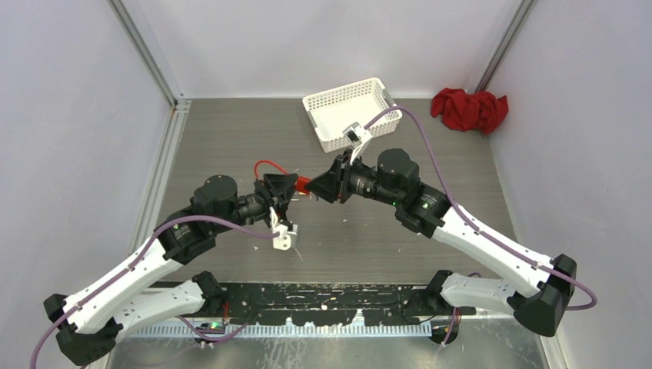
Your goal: Unlock with the key
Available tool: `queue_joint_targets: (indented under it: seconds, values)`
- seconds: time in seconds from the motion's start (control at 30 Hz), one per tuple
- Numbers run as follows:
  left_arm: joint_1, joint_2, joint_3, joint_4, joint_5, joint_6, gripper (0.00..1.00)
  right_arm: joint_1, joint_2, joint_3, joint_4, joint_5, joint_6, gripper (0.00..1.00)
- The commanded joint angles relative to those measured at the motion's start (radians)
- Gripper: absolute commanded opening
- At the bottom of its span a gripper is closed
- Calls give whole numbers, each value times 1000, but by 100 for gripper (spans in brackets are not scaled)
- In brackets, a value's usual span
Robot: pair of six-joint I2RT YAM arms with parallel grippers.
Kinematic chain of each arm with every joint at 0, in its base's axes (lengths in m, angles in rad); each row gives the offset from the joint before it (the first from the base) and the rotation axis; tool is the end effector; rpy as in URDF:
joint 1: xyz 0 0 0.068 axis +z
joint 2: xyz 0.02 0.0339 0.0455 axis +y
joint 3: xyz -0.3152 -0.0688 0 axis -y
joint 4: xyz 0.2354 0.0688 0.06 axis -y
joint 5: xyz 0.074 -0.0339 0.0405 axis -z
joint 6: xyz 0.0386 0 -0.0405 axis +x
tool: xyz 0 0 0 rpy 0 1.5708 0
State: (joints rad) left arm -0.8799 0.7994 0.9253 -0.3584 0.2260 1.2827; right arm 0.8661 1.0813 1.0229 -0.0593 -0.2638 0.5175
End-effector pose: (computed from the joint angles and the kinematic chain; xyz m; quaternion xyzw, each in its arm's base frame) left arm 0.0793 -0.1095 0.4028 0.7207 0.3047 0.0366 0.6216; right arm 0.1354 0.1747 0.4248 -0.2145 0.7146 0.4958 0.4444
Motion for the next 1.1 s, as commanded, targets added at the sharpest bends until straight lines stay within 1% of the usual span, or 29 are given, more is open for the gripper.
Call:
queue_joint_targets:
  seconds: [0.0, 0.1, 0.17, 0.23, 0.33, 0.37, 0.4, 0.43, 0.5, 0.6, 0.63, 0.73, 0.83, 0.9, 1.07]
  values:
    - [-5, 3, 23, 142, -27, -21, 0, 8, 29, 7, 102, -57, 53, 38]
    - [-4, 1, 20, 144, -31, -31, 0, 8, 44, 2, 110, -68, 60, 46]
    - [-4, 1, 23, 148, -38, -43, 0, 8, 46, -3, 119, -68, 61, 46]
    - [-4, -1, 20, 147, -39, -45, 0, 8, 42, -9, 131, -65, 64, 38]
    - [-5, -14, 15, 133, -22, -44, 0, 8, 20, -25, 151, -47, 65, 22]
    - [-4, -19, 13, 121, -13, -45, 2, 7, 9, -30, 156, -43, 64, 18]
    - [-4, -25, 11, 108, -1, -50, 8, 8, 1, -34, 158, -39, 60, 15]
    - [-5, -32, 13, 92, 15, -65, 23, 8, -7, -34, 154, -38, 53, 13]
    - [-4, -43, 16, 38, 58, -84, 43, 7, -14, -30, 139, -47, 36, 8]
    - [-4, -52, 27, -12, 120, -103, 74, 8, -18, -32, 122, -68, 18, 5]
    - [-4, -52, 27, -13, 134, -108, 78, 8, -18, -34, 119, -81, 13, 4]
    - [-5, -36, 44, -14, 148, -119, 80, 8, -9, -32, 102, -143, 3, 4]
    - [-4, -16, 70, -18, 157, -130, 77, 8, -4, -25, 88, -183, -5, 4]
    - [-4, -9, 81, -31, 164, -118, 71, 8, -3, -22, 78, -200, -12, 4]
    - [-4, -15, 72, -72, 182, -37, 50, 8, -2, -15, 72, -240, -12, 4]
